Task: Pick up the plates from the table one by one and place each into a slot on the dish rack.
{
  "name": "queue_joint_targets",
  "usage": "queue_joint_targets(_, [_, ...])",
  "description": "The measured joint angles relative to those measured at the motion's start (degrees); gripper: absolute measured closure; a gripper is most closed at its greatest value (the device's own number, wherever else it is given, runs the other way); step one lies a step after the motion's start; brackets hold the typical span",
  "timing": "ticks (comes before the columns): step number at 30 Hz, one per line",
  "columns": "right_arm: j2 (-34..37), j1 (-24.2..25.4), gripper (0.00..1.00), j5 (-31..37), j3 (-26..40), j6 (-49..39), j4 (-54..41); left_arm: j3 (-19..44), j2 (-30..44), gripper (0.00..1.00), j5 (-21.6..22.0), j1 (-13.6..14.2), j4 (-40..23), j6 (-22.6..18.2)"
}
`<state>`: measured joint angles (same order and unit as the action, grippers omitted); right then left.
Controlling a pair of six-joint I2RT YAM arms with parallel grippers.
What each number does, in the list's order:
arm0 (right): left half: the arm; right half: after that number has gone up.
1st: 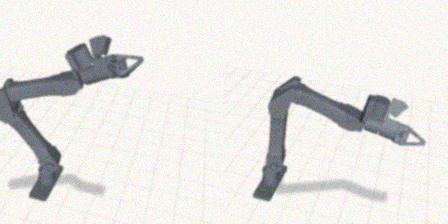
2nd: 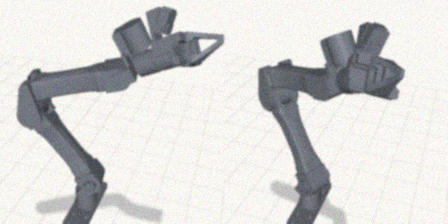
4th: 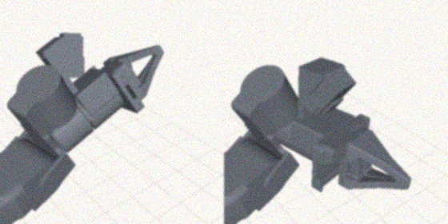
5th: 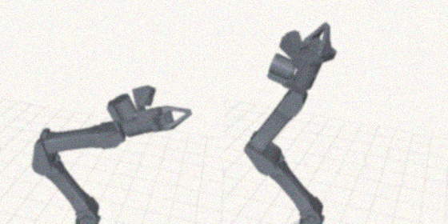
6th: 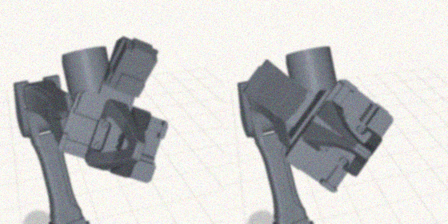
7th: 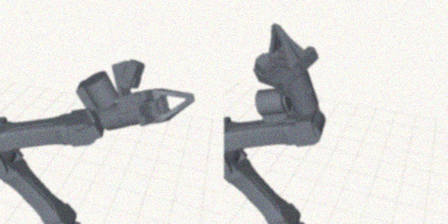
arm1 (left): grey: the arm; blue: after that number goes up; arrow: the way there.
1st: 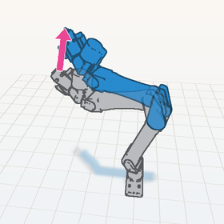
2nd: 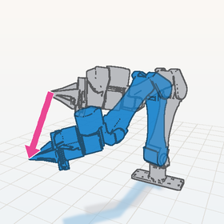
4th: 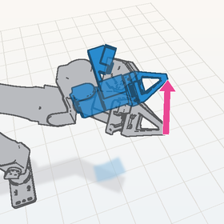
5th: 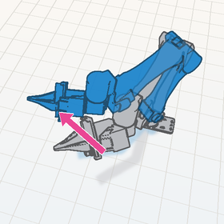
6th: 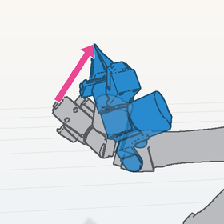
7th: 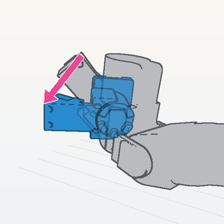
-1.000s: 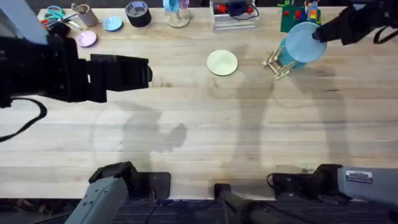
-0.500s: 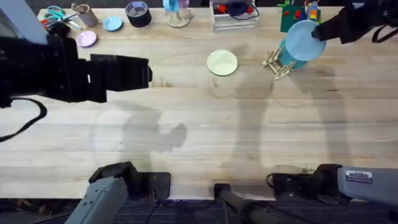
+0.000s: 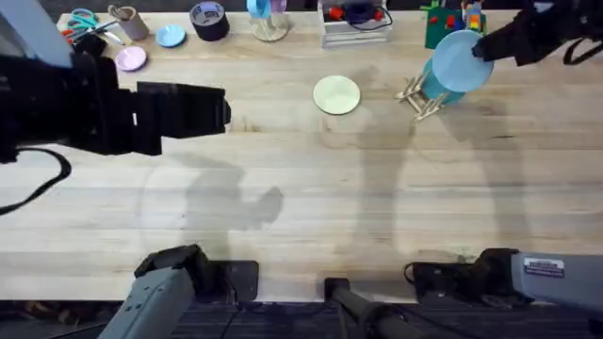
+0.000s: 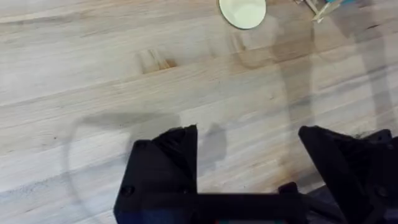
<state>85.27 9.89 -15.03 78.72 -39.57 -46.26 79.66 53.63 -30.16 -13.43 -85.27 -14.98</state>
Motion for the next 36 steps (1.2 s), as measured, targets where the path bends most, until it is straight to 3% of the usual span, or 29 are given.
queue_joint_targets(36, [8.9, -0.5, 0.948, 0.2, 0.0, 0.6, 0.8, 0.0, 0.0, 0.008, 0.0, 0.0, 0.0, 0.0])
